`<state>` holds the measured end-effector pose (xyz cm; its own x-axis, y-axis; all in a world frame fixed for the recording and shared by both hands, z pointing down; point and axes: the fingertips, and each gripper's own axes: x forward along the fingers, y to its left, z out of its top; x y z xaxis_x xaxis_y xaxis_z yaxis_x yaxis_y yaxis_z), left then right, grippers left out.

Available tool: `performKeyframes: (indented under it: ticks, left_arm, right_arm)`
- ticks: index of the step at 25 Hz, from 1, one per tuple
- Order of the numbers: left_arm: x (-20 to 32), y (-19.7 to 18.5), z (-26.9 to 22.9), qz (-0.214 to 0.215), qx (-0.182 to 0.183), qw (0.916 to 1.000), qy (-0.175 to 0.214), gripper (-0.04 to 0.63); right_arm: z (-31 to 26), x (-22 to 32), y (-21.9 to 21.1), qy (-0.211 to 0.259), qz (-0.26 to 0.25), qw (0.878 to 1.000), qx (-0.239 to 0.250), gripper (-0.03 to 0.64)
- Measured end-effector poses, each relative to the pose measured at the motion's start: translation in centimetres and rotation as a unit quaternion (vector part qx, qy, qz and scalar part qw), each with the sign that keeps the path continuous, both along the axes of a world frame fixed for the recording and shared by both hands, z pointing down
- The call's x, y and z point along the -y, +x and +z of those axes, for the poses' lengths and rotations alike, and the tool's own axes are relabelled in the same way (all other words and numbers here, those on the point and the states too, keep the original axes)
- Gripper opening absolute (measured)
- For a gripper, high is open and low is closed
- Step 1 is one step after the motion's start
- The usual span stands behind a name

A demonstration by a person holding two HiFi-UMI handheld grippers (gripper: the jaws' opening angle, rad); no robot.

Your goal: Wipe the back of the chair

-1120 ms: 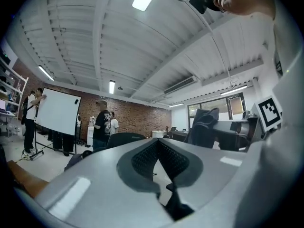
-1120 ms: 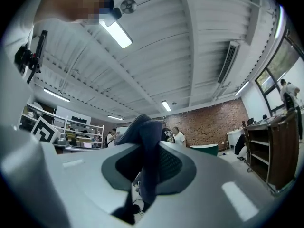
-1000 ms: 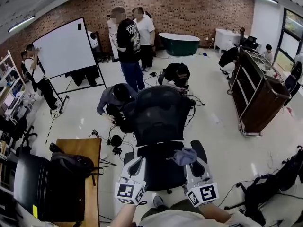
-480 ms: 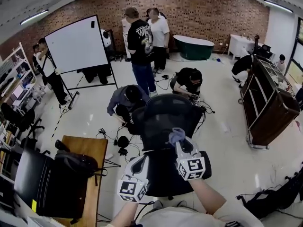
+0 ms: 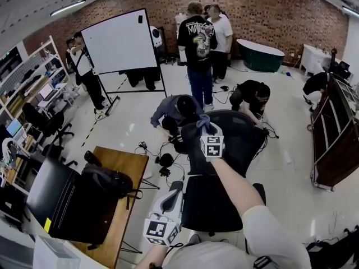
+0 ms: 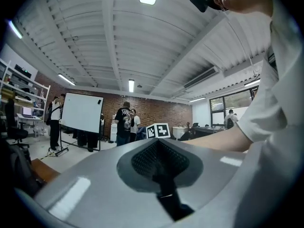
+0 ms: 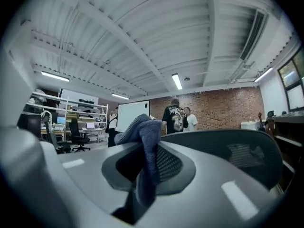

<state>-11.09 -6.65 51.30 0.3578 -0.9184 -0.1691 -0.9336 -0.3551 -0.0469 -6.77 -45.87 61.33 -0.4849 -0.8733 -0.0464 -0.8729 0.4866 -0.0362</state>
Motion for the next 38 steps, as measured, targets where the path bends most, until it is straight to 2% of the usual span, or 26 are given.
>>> performKeyframes:
  ticks: [3,6,11,16,19,21,26,30,35,38]
  left_arm:
    - [0.6,-1.3,0.7,-0.011,-0.006,0.9999,-0.008,0.055]
    - [1.8,-1.5,0.5,0.004,-0.007,1.0000,-0.002,0.055]
    - [3.2,-1.6,1.0,0.055,-0.011,0.9984,0.004,0.055]
    - [3.7,-1.3,0.2,0.126,-0.015,0.9919,0.011,0.055]
    - [3.8,-0.3,0.7,0.142,-0.015,0.9897,0.012,0.055]
    - [4.2,0.1,1.2,0.137,-0.009,0.9905,0.012,0.055]
    - [5.0,0.0,-0.3,0.093,-0.012,0.9956,-0.003,0.055]
    - [6.0,-0.6,-1.7,0.043,-0.007,0.9989,-0.019,0.055]
    - [7.3,-2.8,-1.8,-0.015,-0.013,0.9982,-0.057,0.055]
    - [6.9,-4.6,-1.0,-0.013,-0.019,0.9978,-0.062,0.055]
  right_arm:
    - [0.6,2.0,2.0,-0.021,0.021,1.000,-0.002,0.054]
    - [0.5,2.8,6.6,-0.036,0.054,0.998,-0.002,0.054]
    - [0.9,1.3,14.6,-0.037,0.127,0.991,-0.020,0.054]
    - [1.4,-0.5,17.5,-0.049,0.176,0.983,-0.025,0.054]
    - [1.6,-1.5,16.6,-0.039,0.168,0.985,-0.019,0.054]
    - [2.0,-2.3,13.9,-0.033,0.135,0.990,-0.016,0.054]
    - [2.9,-2.6,1.8,-0.024,0.016,0.999,-0.031,0.054]
    - [4.8,0.4,-3.3,-0.035,-0.019,0.999,-0.024,0.054]
    - [4.2,3.7,-2.1,-0.047,-0.002,0.999,0.005,0.054]
    - [4.8,3.4,-0.4,-0.050,0.020,0.999,-0.002,0.054]
